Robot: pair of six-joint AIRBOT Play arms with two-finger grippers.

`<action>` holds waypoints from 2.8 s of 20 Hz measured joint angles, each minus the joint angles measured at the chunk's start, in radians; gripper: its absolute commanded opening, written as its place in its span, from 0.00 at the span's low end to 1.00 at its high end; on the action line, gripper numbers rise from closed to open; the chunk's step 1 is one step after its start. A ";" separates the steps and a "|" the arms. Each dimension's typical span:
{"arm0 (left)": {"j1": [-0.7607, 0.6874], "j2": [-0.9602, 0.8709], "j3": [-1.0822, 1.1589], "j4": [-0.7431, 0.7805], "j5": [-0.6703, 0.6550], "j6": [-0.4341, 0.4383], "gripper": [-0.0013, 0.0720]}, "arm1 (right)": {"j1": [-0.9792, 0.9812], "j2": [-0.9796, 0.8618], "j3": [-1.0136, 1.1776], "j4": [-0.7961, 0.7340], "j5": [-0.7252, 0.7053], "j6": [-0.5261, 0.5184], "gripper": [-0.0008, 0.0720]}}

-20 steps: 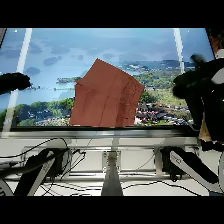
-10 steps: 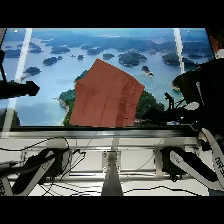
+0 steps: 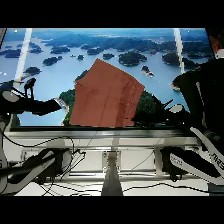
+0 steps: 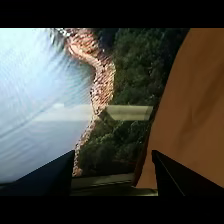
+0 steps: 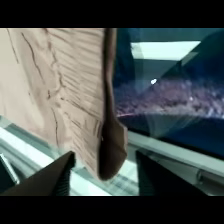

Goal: Fold the clothes and pants, and hang the long-sleeved shirts on hangers.

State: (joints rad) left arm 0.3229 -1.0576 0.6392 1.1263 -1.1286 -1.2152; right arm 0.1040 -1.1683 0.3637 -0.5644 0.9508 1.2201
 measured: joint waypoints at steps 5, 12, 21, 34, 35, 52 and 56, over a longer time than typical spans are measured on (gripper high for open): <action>0.000 -0.065 -0.062 -0.036 0.032 0.015 0.76 | 0.034 -0.005 0.005 0.024 -0.048 0.000 0.37; 0.001 -0.184 -0.076 -0.091 -0.040 0.069 0.76 | 0.041 -0.006 0.006 0.040 -0.077 0.000 0.58; -0.037 -0.263 -0.123 -0.138 -0.124 0.106 0.49 | 0.042 -0.006 0.007 0.047 -0.082 -0.002 0.57; -0.055 -0.268 -0.108 -0.192 -0.048 0.184 0.02 | 0.153 -0.004 0.047 0.042 -0.128 -0.003 0.03; -0.055 -0.266 -0.089 -0.199 -0.015 0.190 0.02 | 0.156 -0.004 0.075 0.043 -0.130 -0.013 0.03; -0.053 0.678 0.397 -0.171 0.241 0.236 0.02 | 0.164 0.309 0.876 0.038 0.153 -0.109 0.03; -0.053 0.887 0.382 -0.131 0.239 0.219 0.02 | 0.164 0.430 0.903 0.014 0.198 -0.073 0.03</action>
State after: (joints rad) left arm 0.2695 -0.1703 1.0210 0.9955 -0.8894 -0.9966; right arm 0.2680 -0.7387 1.2663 -0.5499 1.1484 1.1469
